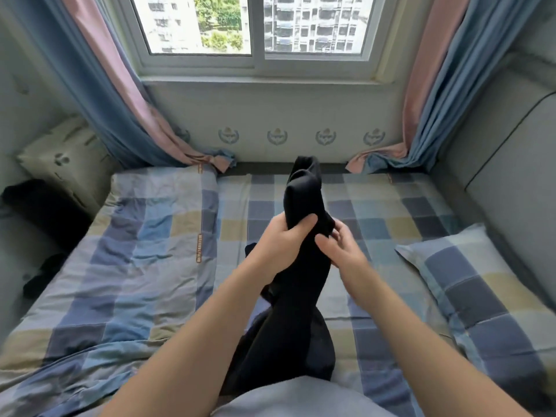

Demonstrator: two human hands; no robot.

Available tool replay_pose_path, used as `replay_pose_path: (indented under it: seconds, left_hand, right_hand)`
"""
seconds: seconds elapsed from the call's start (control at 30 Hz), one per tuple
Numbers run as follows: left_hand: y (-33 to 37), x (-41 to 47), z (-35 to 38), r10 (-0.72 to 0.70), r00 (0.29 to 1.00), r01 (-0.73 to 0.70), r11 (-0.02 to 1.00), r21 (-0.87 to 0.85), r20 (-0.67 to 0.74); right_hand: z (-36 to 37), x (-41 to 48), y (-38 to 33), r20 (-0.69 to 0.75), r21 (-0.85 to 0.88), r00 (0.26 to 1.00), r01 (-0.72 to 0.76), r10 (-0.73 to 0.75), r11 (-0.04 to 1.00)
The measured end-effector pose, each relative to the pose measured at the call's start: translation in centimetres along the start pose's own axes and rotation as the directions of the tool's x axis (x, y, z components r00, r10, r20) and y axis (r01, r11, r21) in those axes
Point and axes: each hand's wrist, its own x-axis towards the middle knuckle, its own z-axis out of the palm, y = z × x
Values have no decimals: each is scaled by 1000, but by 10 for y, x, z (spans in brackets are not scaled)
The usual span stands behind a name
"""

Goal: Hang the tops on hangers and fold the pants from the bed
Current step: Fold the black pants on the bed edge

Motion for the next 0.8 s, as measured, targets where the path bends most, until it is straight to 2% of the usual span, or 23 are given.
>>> replay_pose_path:
  seconds: [0.03, 0.1, 0.17, 0.33, 0.43, 0.53, 0.6, 0.67, 0.8]
  left_hand:
    - [7, 5, 1, -13, 1000, 12, 999, -36, -15]
    - [21, 16, 2, -44, 999, 42, 997, -70, -28]
    - [29, 27, 5, -73, 997, 71, 993, -94, -21]
    - [27, 34, 6, -104, 993, 97, 988, -121, -60]
    - [9, 18, 0, -144, 988, 148, 985, -84, 48]
    - [-19, -7, 2, -232, 961, 246, 965, -87, 147]
    - [-37, -23, 7, -278, 938, 286, 958, -8, 205]
    - [-53, -39, 13, -280, 930, 264, 959, 98, 236]
    - [-67, -56, 22, -249, 953, 224, 963, 152, 171]
  right_hand:
    - [1, -5, 11, 49, 12, 997, -52, 52, 999]
    - [8, -13, 25, 121, -81, 980, -151, 160, 985]
    - [12, -15, 35, 116, -187, 969, -194, 217, 963]
    - [4, -11, 30, -92, -105, 995, -53, 44, 993]
    - [2, -11, 15, -99, -30, 994, 49, -52, 998]
    - [3, -9, -4, -190, 17, 975, 120, -115, 993]
    - [5, -5, -14, -250, -28, 958, 137, -140, 990]
    - [4, -3, -21, -289, -75, 947, 126, -142, 989]
    - [1, -5, -25, -320, -135, 936, 107, -145, 985]
